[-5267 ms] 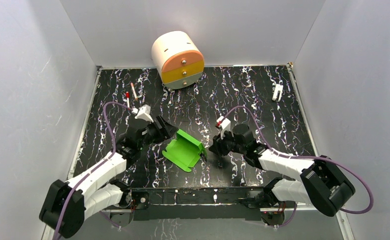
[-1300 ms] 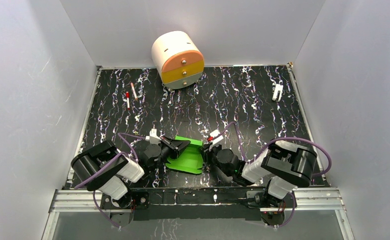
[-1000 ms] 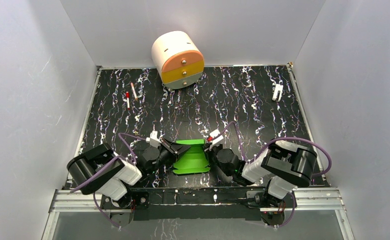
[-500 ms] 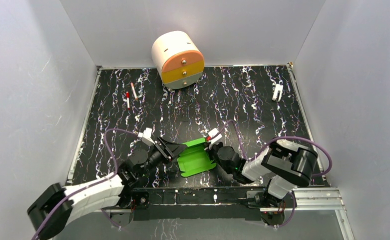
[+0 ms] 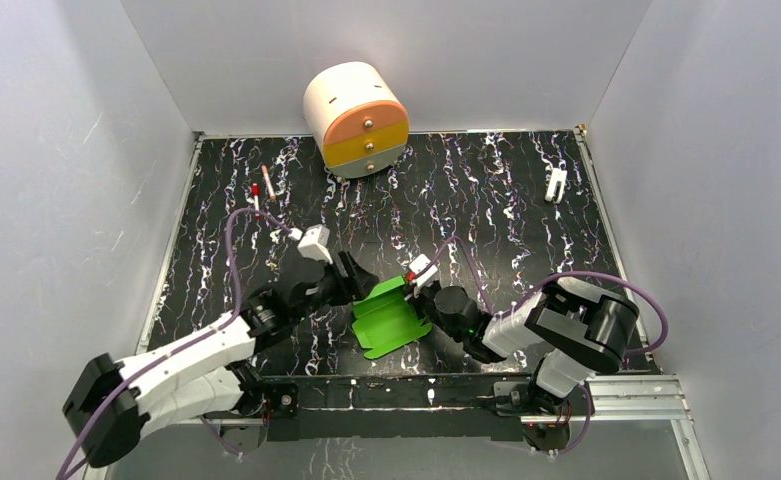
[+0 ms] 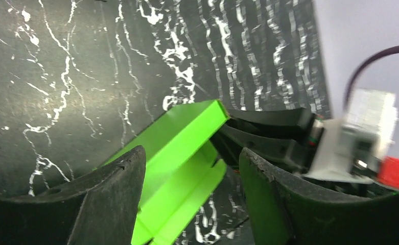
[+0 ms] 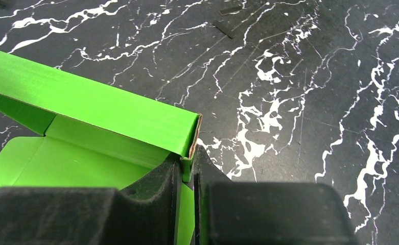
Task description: Fold the paper box
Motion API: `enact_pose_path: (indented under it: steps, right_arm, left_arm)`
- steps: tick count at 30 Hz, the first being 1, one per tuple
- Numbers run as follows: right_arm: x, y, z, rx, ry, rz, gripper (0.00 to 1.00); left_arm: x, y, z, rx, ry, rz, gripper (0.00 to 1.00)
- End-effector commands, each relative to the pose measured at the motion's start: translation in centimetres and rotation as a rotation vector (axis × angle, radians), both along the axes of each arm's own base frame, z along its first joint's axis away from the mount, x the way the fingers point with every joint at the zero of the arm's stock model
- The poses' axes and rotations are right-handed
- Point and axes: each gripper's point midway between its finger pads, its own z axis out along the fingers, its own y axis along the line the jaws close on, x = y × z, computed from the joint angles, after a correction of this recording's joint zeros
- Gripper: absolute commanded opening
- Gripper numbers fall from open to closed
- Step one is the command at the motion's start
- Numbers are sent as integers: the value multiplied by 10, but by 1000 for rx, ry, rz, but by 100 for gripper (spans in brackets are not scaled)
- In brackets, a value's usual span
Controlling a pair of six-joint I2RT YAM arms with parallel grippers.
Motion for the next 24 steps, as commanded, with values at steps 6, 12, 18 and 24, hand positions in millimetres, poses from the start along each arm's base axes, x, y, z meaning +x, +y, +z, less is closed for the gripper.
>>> enact_pose_path:
  steps: [6,12,18,24]
  right_arm:
    - [0,20,16,8,-45,90,17]
    - [1,26,15,-10,-53,113,17]
    - [5,31,15,-15,-63,116,17]
    - [14,27,20,-3,-88,60,17]
  left_arm:
    - [33,-9,-20,84,88,-165,65]
    - [42,-26,-28,-13,147,-257,65]
    - [38,-43,-39,-75,212,-330,66]
    - [29,-47,-48,-123,262,-354,64]
